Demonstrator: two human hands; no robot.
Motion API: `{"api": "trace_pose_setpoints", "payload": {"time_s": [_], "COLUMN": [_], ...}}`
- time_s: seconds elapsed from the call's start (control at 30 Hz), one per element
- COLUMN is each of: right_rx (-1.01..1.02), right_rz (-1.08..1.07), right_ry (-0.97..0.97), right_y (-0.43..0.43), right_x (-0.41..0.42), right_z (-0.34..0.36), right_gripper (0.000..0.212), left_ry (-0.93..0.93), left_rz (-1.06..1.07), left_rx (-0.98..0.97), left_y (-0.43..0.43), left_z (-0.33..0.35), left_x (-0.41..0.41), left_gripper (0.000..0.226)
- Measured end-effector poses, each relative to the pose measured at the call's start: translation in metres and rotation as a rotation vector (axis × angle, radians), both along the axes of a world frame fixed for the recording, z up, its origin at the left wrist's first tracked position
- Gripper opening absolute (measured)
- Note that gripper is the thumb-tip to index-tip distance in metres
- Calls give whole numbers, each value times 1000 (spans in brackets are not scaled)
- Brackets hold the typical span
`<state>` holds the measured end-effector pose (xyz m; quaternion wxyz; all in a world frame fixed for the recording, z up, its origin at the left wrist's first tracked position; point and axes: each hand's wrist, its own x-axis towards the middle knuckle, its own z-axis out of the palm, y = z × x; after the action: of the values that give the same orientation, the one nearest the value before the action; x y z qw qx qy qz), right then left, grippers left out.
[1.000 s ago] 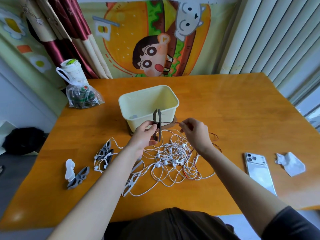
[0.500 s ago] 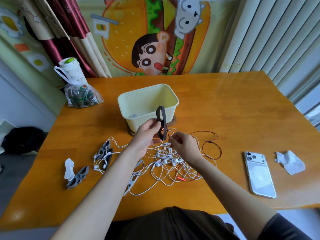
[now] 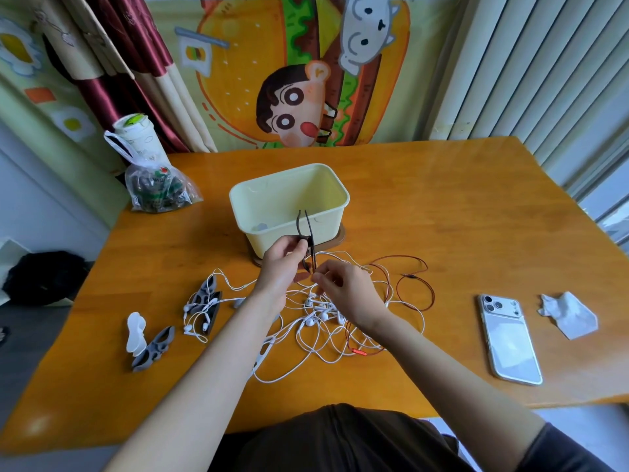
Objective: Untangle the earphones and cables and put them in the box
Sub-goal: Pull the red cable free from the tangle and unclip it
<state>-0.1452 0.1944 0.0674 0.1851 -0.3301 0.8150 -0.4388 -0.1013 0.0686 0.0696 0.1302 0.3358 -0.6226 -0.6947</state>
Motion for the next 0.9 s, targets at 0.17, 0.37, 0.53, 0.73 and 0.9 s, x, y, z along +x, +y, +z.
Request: {"api": "trace_pose_setpoints", "payload": {"time_s": [0.17,0.37,0.53,0.73,0.9], "right_rx": [-15,41,9,-31,-67], "right_rz": [-21,-66,-109,-97,-131], "right_ry": [68,222,204,194,180], "right_y": [4,12,15,17,18], "right_x": [-15,-51,-64,-60,-58], "right_z": [20,35,37,35,31], "right_gripper": [18,19,16,11,13], "left_ry": [-72,-101,-50,-144,-150], "left_rz": [-109,-351,-463,-561,-565], "left_rx": [-395,-467,-373,-345,-355], "left_y": [-7,-7,-2,-5,-5], "left_z": [-3,0,10,16,18], "left_x": [4,7,10,11,12], "left_gripper": [10,12,13,16,15]}}
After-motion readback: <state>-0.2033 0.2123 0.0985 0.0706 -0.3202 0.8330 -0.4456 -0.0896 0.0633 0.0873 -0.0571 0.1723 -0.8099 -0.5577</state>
